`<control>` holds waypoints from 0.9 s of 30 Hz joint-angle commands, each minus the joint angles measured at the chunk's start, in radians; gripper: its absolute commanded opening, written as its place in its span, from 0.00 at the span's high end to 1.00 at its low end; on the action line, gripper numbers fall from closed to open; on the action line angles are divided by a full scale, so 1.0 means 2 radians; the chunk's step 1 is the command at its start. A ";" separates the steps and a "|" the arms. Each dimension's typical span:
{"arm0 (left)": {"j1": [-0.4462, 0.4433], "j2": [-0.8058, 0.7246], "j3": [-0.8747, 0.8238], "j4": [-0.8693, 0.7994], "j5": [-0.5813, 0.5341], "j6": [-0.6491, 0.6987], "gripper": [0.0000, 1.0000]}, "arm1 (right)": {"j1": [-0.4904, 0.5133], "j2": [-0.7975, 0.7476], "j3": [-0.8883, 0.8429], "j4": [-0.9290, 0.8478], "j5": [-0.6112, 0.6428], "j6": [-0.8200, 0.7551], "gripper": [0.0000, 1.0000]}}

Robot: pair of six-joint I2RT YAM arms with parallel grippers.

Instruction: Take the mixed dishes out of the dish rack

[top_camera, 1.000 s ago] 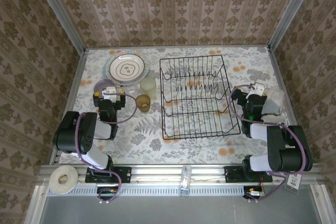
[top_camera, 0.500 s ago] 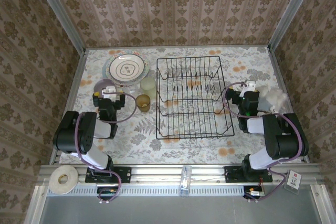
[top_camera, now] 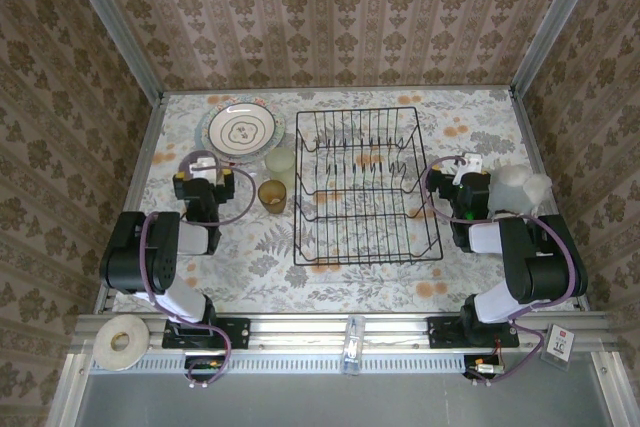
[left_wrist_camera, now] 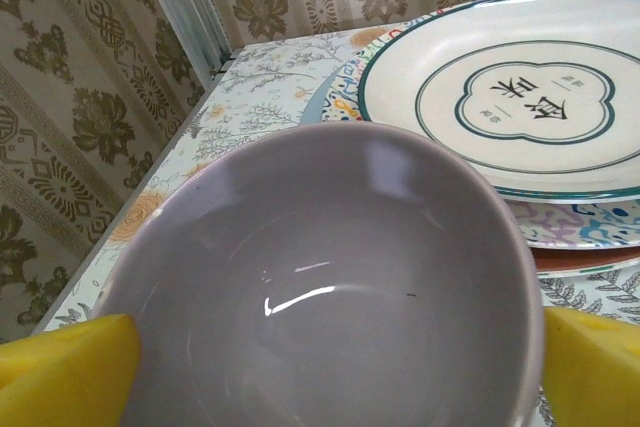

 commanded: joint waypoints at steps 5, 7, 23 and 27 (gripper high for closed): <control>0.003 -0.009 0.008 -0.021 0.010 -0.014 0.00 | 0.007 0.004 0.013 -0.009 0.000 -0.007 0.00; 0.003 -0.009 0.008 -0.022 0.011 -0.014 0.00 | 0.008 0.005 0.013 -0.009 0.000 -0.007 0.00; 0.003 -0.009 0.008 -0.022 0.011 -0.014 0.00 | 0.009 0.005 0.015 -0.012 0.001 -0.009 0.00; 0.003 -0.009 0.008 -0.022 0.011 -0.014 0.00 | 0.010 0.005 0.015 -0.012 0.001 -0.009 0.00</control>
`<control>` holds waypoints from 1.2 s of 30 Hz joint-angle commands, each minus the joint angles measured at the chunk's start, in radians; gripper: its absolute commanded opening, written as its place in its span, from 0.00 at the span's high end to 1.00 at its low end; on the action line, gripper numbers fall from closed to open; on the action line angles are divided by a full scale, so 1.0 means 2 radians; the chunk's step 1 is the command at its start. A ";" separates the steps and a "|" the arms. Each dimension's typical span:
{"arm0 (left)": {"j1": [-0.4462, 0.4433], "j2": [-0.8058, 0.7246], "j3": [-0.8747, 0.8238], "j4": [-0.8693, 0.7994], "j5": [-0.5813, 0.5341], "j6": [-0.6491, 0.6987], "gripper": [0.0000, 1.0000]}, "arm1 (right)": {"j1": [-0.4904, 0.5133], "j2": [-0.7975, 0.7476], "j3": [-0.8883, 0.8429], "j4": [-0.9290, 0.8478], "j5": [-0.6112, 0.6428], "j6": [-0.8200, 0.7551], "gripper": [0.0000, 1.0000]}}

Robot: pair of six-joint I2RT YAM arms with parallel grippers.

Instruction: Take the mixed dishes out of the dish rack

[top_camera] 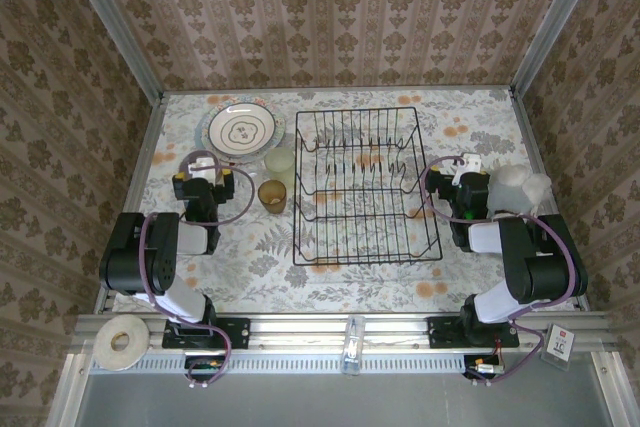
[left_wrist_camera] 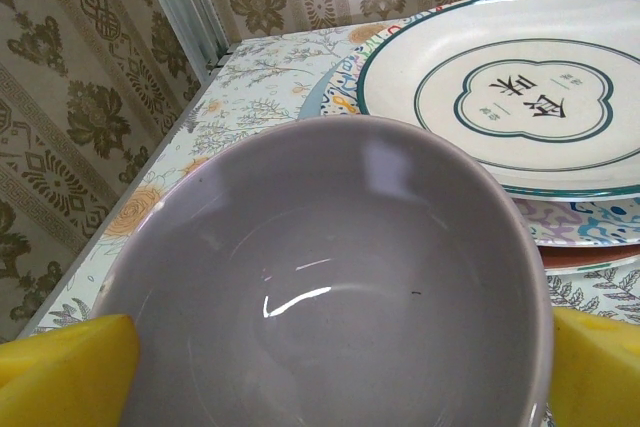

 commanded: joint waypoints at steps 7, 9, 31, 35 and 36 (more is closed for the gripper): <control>0.003 -0.008 0.009 -0.019 0.009 -0.011 0.00 | 0.006 0.005 0.014 -0.003 0.000 -0.008 0.00; 0.004 -0.009 0.009 -0.020 0.009 -0.011 0.00 | 0.006 0.005 0.014 -0.003 0.000 -0.008 0.00; 0.008 -0.008 0.011 -0.026 0.019 -0.013 0.00 | 0.007 0.007 0.028 -0.027 -0.035 -0.022 0.00; 0.008 -0.009 0.011 -0.027 0.020 -0.014 0.00 | 0.006 0.007 0.028 -0.028 -0.036 -0.022 0.00; 0.009 -0.010 0.012 -0.027 0.021 -0.014 0.00 | 0.006 0.006 0.028 -0.028 -0.036 -0.022 0.00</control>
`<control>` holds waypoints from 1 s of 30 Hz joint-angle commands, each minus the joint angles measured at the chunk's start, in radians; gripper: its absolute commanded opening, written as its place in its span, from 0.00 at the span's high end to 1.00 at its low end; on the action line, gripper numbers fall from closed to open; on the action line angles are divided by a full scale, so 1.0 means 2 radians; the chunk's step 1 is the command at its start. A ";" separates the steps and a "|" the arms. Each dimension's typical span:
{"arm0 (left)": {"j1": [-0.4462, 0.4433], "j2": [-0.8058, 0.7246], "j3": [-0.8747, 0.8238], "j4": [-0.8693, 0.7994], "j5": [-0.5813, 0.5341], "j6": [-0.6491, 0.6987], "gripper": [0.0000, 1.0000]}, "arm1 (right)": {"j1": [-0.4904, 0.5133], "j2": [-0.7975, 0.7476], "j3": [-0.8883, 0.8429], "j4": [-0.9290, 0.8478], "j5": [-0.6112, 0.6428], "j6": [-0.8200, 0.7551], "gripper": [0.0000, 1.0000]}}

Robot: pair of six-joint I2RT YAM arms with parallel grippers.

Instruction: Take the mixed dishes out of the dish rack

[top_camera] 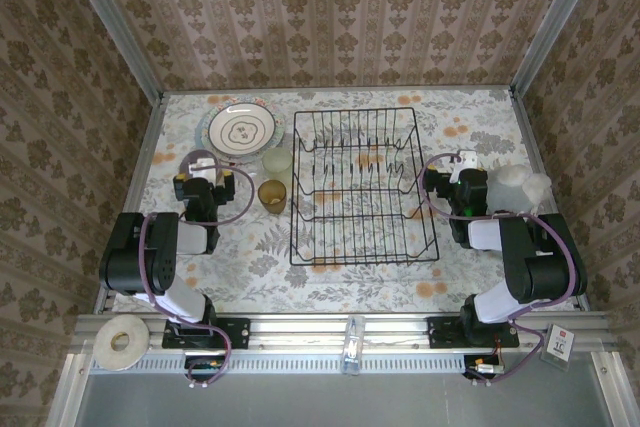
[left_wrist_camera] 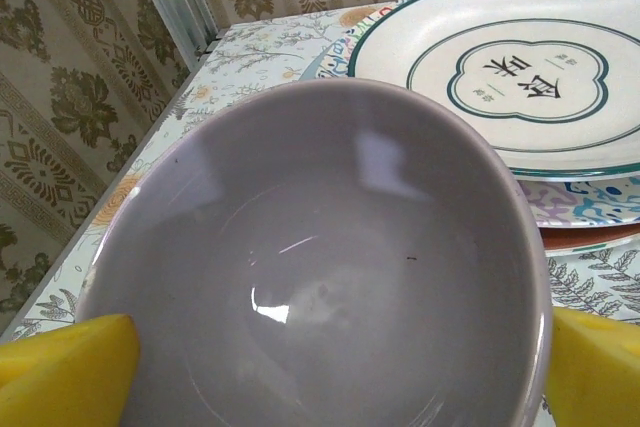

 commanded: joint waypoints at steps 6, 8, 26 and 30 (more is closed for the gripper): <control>0.006 -0.010 0.010 -0.011 0.012 -0.014 0.00 | 0.005 0.005 0.011 -0.002 -0.021 -0.007 0.00; 0.006 -0.009 0.010 -0.011 0.011 -0.014 0.00 | 0.006 0.005 0.010 -0.002 -0.021 -0.007 0.00; 0.011 -0.010 0.011 -0.015 0.022 -0.016 0.00 | 0.005 0.004 0.007 0.003 -0.021 -0.007 0.00; 0.011 -0.010 0.012 -0.015 0.022 -0.016 0.00 | 0.006 0.004 0.007 0.003 -0.021 -0.007 0.00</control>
